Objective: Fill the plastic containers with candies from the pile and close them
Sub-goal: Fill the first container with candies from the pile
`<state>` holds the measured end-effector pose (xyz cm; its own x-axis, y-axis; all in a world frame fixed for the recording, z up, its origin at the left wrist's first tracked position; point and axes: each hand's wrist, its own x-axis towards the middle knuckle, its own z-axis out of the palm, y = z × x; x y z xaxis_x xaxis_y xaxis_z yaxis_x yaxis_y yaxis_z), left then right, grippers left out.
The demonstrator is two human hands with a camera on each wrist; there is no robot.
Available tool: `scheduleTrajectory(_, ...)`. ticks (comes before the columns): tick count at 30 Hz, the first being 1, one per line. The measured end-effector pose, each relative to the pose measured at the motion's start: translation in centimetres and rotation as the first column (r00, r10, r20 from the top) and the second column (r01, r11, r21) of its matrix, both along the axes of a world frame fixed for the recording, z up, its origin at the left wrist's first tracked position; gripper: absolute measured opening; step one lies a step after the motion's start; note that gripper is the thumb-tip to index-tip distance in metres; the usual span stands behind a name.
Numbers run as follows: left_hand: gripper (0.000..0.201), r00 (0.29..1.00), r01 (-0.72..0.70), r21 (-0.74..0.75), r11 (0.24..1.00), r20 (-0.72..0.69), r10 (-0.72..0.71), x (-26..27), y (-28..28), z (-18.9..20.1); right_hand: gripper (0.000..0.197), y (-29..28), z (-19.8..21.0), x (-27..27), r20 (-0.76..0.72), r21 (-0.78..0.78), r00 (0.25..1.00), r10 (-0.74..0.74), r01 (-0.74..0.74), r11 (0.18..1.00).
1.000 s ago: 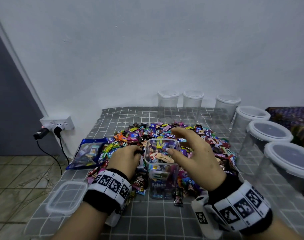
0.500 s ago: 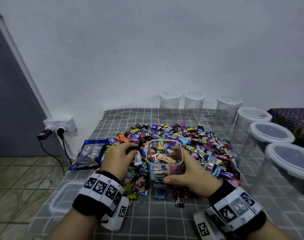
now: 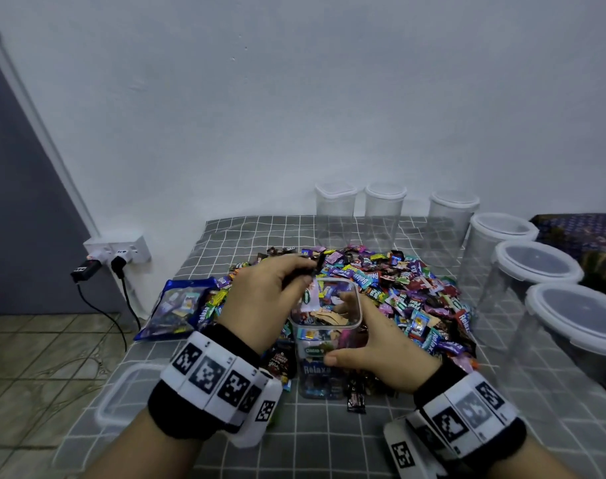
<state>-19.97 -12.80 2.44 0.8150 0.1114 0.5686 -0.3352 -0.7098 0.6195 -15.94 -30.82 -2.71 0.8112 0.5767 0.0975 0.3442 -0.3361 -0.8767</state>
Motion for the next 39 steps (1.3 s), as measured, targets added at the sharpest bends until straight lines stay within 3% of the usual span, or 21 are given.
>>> scheduleTrajectory(8, 0.028, 0.998, 0.062, 0.194, 0.979, -0.011, -0.061, -0.4, 0.0, -0.8, 0.065, 0.1, -0.2, 0.2, -0.012, 0.006, 1.0, -0.008, 0.008, 1.0)
scheduleTrajectory(17, 0.043, 0.996, 0.063, 0.195, 0.979, -0.07, -0.05, -1.1, -0.1, -0.8, 0.063, -0.1, 0.0, -0.2, 0.0, 0.043, 1.0, 0.01, -0.01, 0.999)
scheduleTrajectory(20, 0.046, 0.992, 0.081, 0.117, 0.99, -0.107, -0.069, -1.3, 0.1, -0.6, 0.063, -0.2, -0.2, -0.3, 0.019, 0.047, 1.0, 0.007, -0.008, 0.999)
scheduleTrajectory(23, 0.047, 0.99, 0.042, 0.035, 0.999, -0.138, -0.037, -1.6, 1.0, -0.3, 0.068, -0.4, -0.4, -0.2, 0.033, -0.027, 0.999, -0.003, 0.004, 1.0)
scheduleTrajectory(25, 0.044, 0.982, -0.003, 0.065, 0.998, -0.19, 0.016, -1.8, 2.1, 0.0, 0.075, -0.8, -0.3, 0.0, 0.07, -0.125, 0.997, 0.023, -0.014, 0.992)
scheduleTrajectory(28, 0.056, 0.897, 0.024, 0.314, 0.949, -0.427, 0.118, -1.7, 4.2, -0.3, 0.099, -1.8, -0.1, 0.9, 0.153, -0.374, 0.985, 0.076, -0.013, 0.927)
scheduleTrajectory(30, 0.079, 0.759, 0.148, 0.444, 0.884, -0.624, 0.186, -1.4, 5.2, -1.1, 0.115, -2.5, 0.0, 1.5, 0.186, -0.523, 0.979, 0.09, 0.021, 0.852)
scheduleTrajectory(32, 0.102, 0.609, 0.256, 0.485, 0.836, -0.752, 0.25, -1.2, 5.5, -2.0, 0.112, -3.0, 0.2, 2.0, 0.224, -0.626, 0.97, 0.094, 0.069, 0.777)
scheduleTrajectory(35, 0.118, 0.505, 0.372, 0.529, 0.763, -0.805, 0.311, -1.4, 4.9, -3.2, 0.116, -3.8, 0.1, 2.7, 0.232, -0.776, 0.968, 0.094, 0.126, 0.619)
scheduleTrajectory(39, 0.122, 0.421, 0.441, 0.564, 0.698, -0.817, 0.394, -0.9, 3.9, -4.4, 0.127, -3.8, -0.1, 3.3, 0.132, -0.886, 0.986, 0.1, 0.072, 0.458)
